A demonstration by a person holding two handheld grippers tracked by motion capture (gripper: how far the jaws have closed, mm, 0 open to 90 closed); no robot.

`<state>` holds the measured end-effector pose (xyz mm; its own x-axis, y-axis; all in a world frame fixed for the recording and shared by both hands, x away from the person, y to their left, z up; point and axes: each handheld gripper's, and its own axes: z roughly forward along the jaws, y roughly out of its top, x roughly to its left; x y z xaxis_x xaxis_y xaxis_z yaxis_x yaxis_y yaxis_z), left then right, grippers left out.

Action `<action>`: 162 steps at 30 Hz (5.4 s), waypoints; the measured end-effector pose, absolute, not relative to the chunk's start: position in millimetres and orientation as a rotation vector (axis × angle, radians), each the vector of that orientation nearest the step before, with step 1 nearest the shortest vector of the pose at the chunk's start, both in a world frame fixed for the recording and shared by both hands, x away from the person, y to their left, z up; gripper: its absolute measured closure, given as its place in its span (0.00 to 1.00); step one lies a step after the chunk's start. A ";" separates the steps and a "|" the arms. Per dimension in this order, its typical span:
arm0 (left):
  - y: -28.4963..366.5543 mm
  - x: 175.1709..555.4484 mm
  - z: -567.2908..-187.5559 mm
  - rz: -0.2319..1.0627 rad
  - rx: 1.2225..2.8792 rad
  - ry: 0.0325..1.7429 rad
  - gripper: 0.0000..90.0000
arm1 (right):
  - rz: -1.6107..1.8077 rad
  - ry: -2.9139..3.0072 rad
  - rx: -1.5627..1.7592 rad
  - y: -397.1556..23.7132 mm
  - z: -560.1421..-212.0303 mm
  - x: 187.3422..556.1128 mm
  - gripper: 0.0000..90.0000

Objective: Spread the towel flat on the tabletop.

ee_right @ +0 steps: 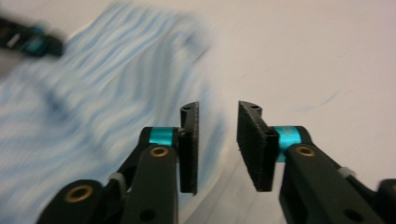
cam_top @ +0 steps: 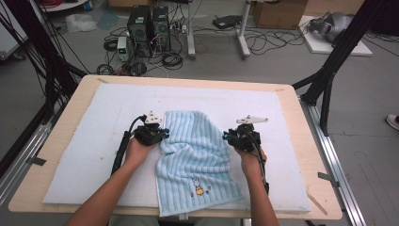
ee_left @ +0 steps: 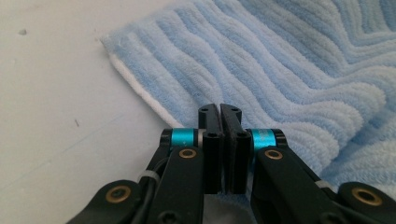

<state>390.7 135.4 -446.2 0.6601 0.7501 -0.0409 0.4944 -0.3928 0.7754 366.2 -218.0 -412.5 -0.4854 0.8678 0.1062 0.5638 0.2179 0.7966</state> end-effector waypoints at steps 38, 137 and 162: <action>166.8 376.0 -436.9 0.401 1.959 0.967 0.97 | 1.136 2.334 1.322 -145.6 -442.2 430.0 0.59; 162.3 434.8 -446.1 0.366 1.864 1.153 0.51 | 0.868 2.183 1.318 -184.7 -441.7 419.2 0.96; 128.6 431.2 -451.2 0.451 1.955 1.111 0.96 | 1.095 2.100 1.283 -198.5 -422.4 356.0 0.61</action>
<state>431.2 128.6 -451.2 0.5455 0.8338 -0.0846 0.5386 -0.2714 0.7977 356.0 -198.5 -422.4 -0.4701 0.8821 0.0305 0.5301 0.2546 0.8088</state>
